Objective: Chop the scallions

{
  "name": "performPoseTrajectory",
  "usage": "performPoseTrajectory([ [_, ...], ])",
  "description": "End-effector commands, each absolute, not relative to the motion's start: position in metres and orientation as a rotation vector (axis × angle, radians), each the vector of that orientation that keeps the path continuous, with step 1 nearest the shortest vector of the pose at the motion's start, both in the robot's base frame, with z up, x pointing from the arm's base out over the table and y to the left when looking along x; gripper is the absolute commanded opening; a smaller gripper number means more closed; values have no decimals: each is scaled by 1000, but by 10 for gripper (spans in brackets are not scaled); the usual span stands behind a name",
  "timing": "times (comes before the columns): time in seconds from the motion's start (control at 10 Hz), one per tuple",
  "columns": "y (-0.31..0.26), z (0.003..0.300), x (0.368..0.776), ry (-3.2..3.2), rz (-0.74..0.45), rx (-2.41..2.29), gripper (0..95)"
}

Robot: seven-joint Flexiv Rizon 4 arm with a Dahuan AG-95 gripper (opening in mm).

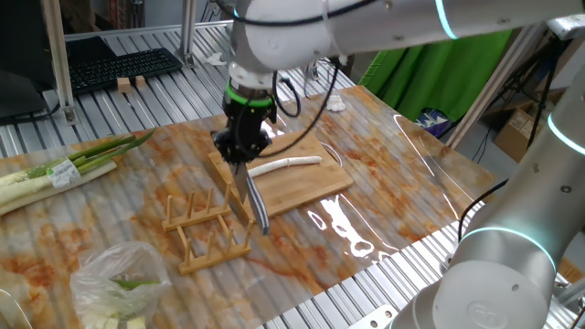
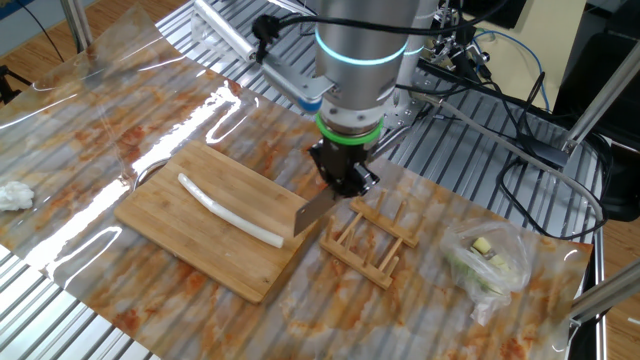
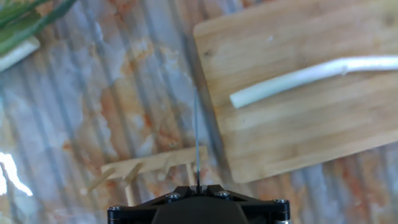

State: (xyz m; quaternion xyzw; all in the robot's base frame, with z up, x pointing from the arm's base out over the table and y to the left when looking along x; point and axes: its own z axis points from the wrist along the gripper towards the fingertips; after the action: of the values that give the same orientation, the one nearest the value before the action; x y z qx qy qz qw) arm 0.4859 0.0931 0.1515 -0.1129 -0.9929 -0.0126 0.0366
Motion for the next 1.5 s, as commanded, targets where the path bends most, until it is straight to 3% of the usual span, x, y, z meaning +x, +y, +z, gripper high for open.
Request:
performPoseTrajectory([
  [0.1, 76, 147, 501, -3060, -36, -284, 0],
  [1.5, 19, 103, 555, -3079, -66, -106, 0],
])
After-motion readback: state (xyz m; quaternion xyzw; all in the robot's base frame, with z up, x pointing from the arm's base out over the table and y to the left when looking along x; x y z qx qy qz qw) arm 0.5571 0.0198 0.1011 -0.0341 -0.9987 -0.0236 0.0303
